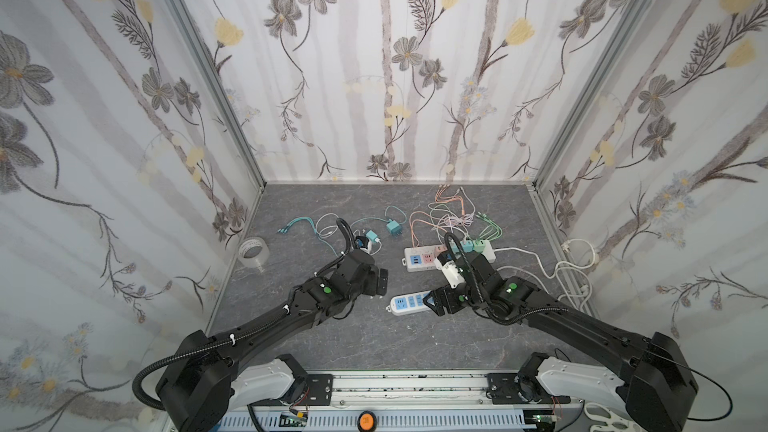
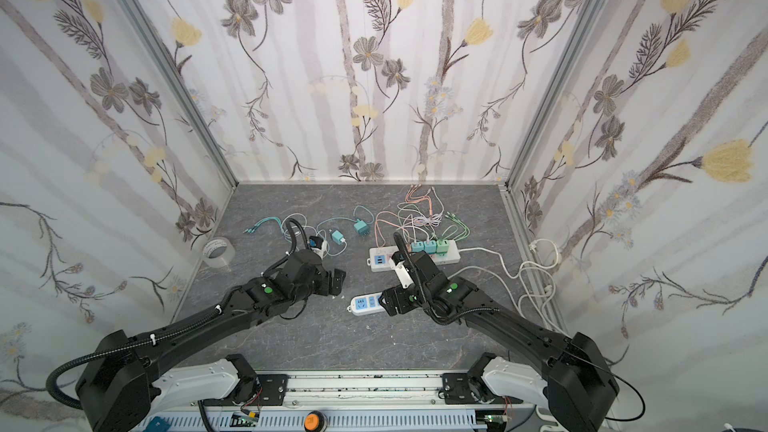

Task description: Insert the plug

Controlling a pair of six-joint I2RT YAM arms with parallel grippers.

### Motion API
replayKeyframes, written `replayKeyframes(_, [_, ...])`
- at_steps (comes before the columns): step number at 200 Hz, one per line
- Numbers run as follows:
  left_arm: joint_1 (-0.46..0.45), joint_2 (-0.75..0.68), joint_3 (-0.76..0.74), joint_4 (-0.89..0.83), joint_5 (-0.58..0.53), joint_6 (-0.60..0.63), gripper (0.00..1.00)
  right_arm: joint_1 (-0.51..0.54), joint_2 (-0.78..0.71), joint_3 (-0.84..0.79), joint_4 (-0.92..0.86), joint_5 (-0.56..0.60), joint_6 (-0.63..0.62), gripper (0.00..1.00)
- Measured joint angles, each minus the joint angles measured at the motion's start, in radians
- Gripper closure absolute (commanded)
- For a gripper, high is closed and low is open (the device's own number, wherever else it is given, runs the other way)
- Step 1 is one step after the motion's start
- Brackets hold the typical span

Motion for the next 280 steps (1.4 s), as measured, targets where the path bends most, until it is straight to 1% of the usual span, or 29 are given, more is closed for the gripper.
replayKeyframes(18, [0.074, 0.064, 0.072, -0.048, -0.001, -0.027, 0.0, -0.001, -0.051, -0.024, 0.046, 0.095, 0.036, 0.01])
replayKeyframes(36, [0.111, 0.145, 0.138, -0.087, 0.002, -0.06, 0.0, -0.012, -0.105, -0.051, 0.09, 0.23, 0.106, 0.01])
replayKeyframes(50, [0.127, 0.208, 0.196, -0.104, 0.005, -0.09, 0.0, -0.027, -0.143, -0.083, 0.124, 0.313, 0.163, 0.01])
replayKeyframes(68, [0.134, 0.301, 0.284, -0.107, 0.01, -0.125, 0.0, -0.042, -0.18, -0.122, 0.152, 0.386, 0.235, 0.01])
replayKeyframes(81, [0.134, 0.364, 0.339, -0.103, 0.009, -0.139, 0.06, -0.052, -0.198, -0.145, 0.167, 0.412, 0.281, 0.01])
replayKeyframes(94, [0.132, 0.434, 0.393, -0.101, -0.005, -0.139, 0.09, -0.062, -0.208, -0.156, 0.173, 0.416, 0.313, 0.01])
replayKeyframes(125, [0.134, 0.665, 0.624, -0.175, -0.077, -0.126, 0.2, -0.068, -0.21, -0.157, 0.174, 0.417, 0.341, 0.01])
replayKeyframes(157, [0.132, 0.809, 0.781, -0.228, -0.137, -0.108, 0.28, -0.069, -0.202, -0.154, 0.174, 0.416, 0.344, 0.01])
replayKeyframes(177, [0.132, 0.866, 0.834, -0.246, -0.177, -0.108, 0.31, -0.069, -0.201, -0.152, 0.174, 0.423, 0.344, 0.01])
replayKeyframes(200, [0.132, 0.924, 0.879, -0.266, -0.196, -0.118, 0.34, -0.069, -0.2, -0.152, 0.174, 0.428, 0.337, 0.01])
replayKeyframes(254, [0.135, 1.014, 0.922, -0.291, -0.224, -0.154, 0.39, -0.069, -0.184, -0.142, 0.175, 0.431, 0.332, 0.01])
replayKeyframes(266, [0.137, 1.031, 0.933, -0.291, -0.226, -0.157, 0.43, -0.069, -0.182, -0.14, 0.175, 0.43, 0.326, 0.01])
replayKeyframes(280, [0.142, 1.047, 0.943, -0.293, -0.226, -0.158, 0.51, -0.069, -0.179, -0.134, 0.175, 0.43, 0.326, 0.01])
